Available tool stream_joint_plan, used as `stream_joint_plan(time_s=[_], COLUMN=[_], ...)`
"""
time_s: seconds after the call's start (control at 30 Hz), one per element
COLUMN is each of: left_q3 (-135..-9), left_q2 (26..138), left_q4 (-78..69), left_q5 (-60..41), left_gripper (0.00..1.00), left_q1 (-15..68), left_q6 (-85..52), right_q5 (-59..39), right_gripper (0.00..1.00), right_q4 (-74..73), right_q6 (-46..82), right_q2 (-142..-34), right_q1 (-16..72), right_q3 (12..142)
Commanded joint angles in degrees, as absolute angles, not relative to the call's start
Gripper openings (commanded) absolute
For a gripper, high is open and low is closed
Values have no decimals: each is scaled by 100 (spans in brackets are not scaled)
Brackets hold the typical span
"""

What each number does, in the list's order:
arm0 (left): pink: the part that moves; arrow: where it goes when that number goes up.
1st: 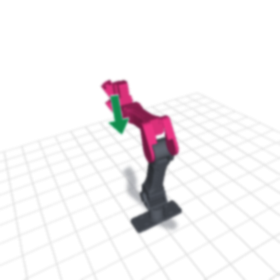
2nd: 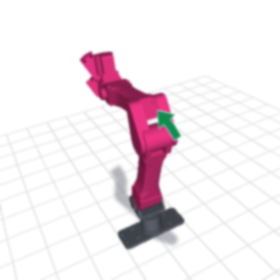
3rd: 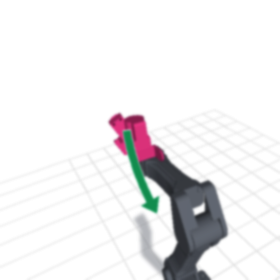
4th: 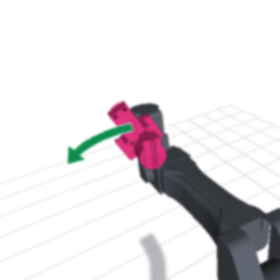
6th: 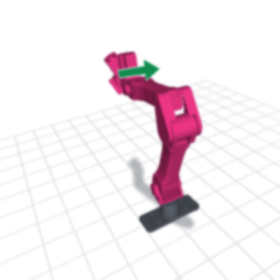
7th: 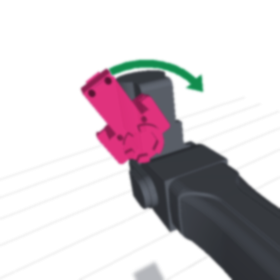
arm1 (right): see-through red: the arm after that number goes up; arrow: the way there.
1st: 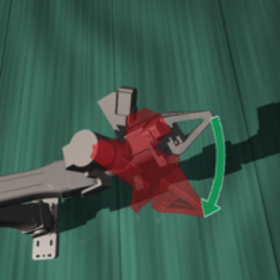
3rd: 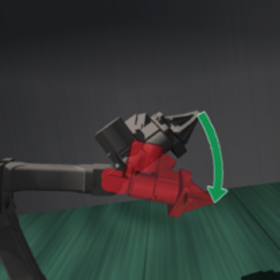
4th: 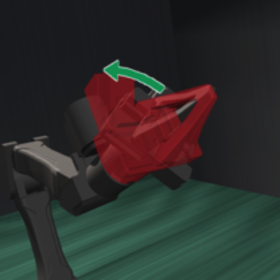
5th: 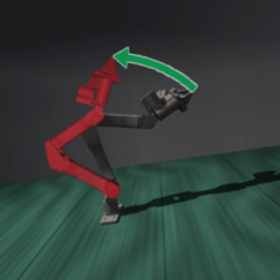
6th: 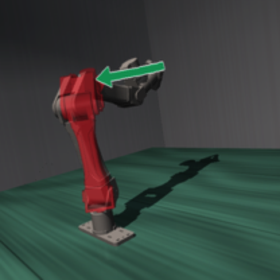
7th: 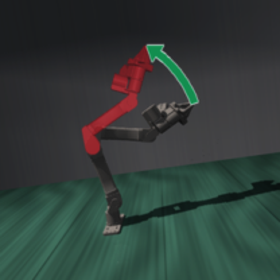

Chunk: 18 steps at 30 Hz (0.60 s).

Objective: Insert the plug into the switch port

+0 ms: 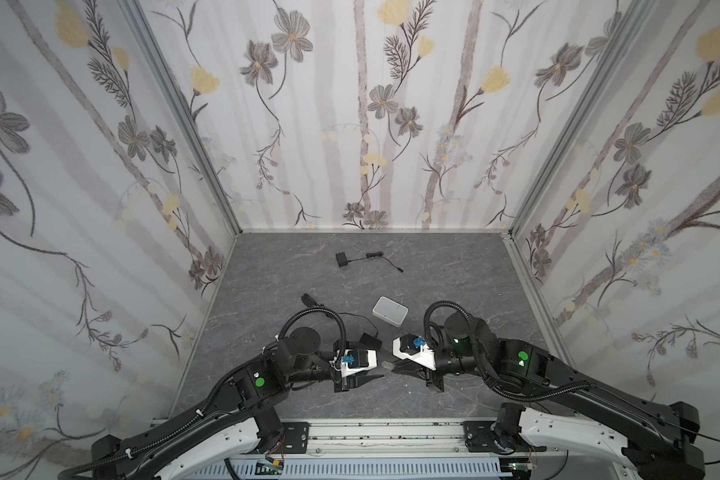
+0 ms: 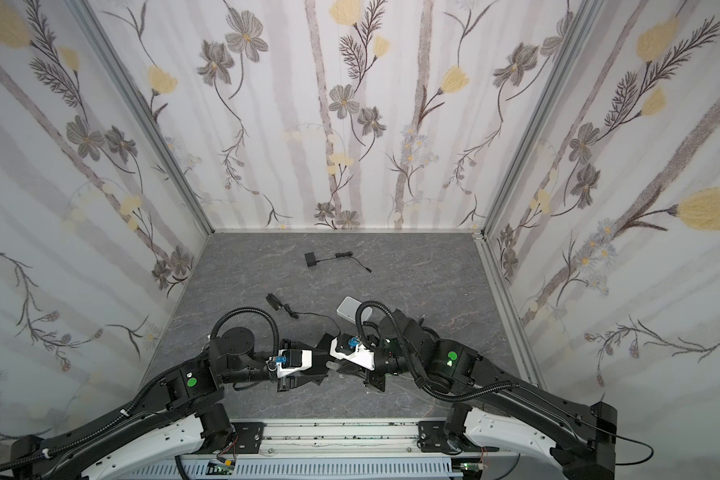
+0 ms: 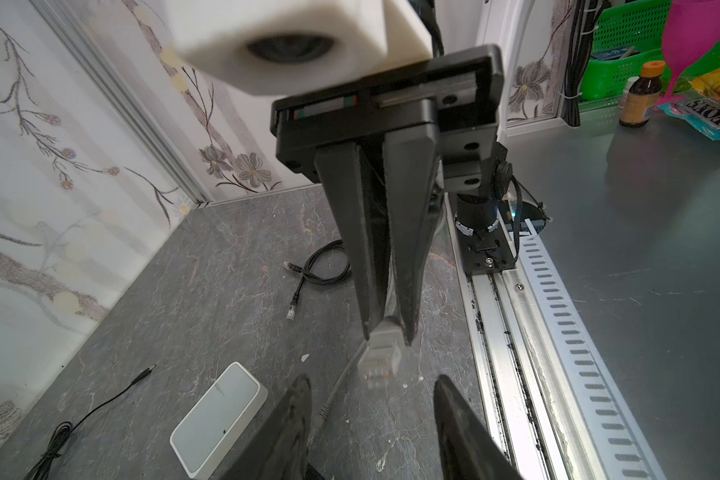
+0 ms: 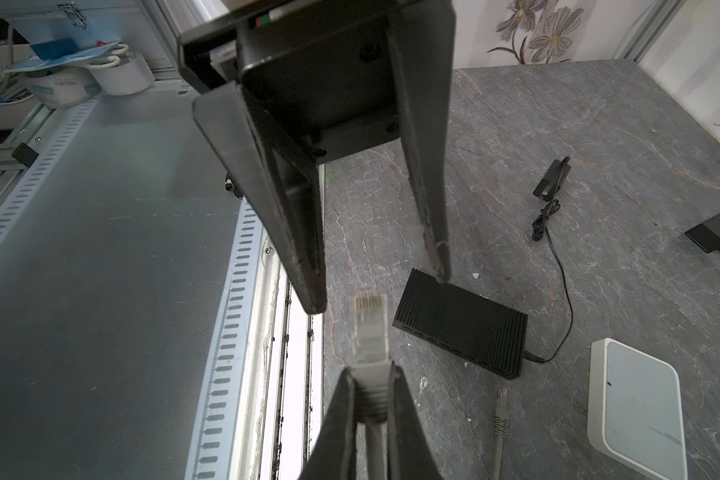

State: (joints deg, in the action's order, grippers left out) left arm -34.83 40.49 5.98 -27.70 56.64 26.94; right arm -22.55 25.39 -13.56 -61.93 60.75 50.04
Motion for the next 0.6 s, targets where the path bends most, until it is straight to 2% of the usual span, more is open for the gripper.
stream_joint_plan(time_s=[0.0, 0.47, 0.57], left_q3=[-3555, -3678, -3713], left_q2=[4117, 4328, 4385], left_q4=[323, 523, 567], left_q5=[-2922, -2969, -3006], left_gripper=[48, 34, 29], left_q1=[5660, 5660, 5660], left_q6=[2637, 2575, 2575], right_q5=[-2329, -2210, -2167], right_gripper=[0, 0, 0], right_q4=[2343, 2292, 2290], right_q6=[-1385, -1358, -1337], right_q2=[-6275, -6304, -6295], right_q1=[6086, 6099, 6100], right_q3=[5088, 5100, 5116])
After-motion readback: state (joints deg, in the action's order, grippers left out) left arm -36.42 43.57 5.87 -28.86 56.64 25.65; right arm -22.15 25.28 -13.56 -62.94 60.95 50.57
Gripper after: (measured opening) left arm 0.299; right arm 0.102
